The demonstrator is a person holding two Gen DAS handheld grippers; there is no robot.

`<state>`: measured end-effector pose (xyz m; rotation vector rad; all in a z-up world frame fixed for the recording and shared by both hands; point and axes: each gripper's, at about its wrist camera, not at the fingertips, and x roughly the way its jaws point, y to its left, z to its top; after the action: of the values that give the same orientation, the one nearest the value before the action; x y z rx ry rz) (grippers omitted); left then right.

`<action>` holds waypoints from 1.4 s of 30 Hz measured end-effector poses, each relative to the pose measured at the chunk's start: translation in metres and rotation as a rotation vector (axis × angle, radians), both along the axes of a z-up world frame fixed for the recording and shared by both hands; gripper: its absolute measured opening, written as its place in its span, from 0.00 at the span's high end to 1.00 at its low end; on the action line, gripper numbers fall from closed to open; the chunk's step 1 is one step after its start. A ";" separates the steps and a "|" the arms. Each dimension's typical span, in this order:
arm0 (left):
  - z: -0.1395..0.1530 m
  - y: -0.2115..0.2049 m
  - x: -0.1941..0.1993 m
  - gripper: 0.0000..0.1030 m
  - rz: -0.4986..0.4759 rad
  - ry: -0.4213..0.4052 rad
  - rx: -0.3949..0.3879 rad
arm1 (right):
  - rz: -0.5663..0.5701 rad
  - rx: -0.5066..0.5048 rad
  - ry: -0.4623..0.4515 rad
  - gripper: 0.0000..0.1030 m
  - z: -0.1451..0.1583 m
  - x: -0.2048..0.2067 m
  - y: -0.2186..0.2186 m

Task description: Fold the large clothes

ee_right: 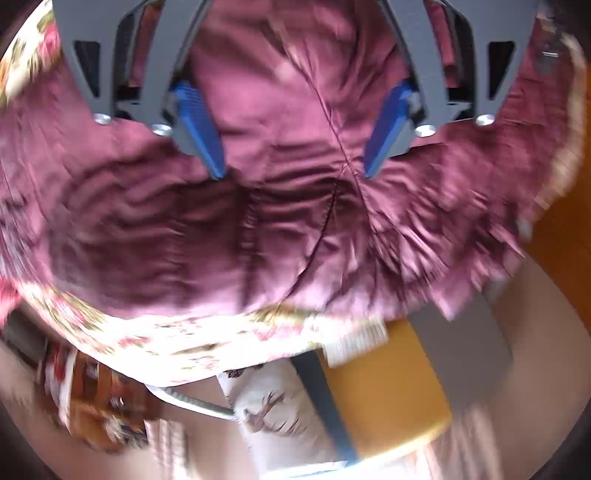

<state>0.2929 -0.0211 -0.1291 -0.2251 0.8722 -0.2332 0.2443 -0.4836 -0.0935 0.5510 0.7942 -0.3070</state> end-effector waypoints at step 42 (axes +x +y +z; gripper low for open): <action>0.075 0.023 -0.038 0.18 -0.077 -0.107 -0.158 | 0.613 -0.031 -0.027 0.89 0.047 0.118 0.248</action>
<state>0.2545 0.0015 -0.0545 -0.3238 0.7574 -0.3832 0.3618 -0.2354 -0.0460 0.2602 0.8907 0.2520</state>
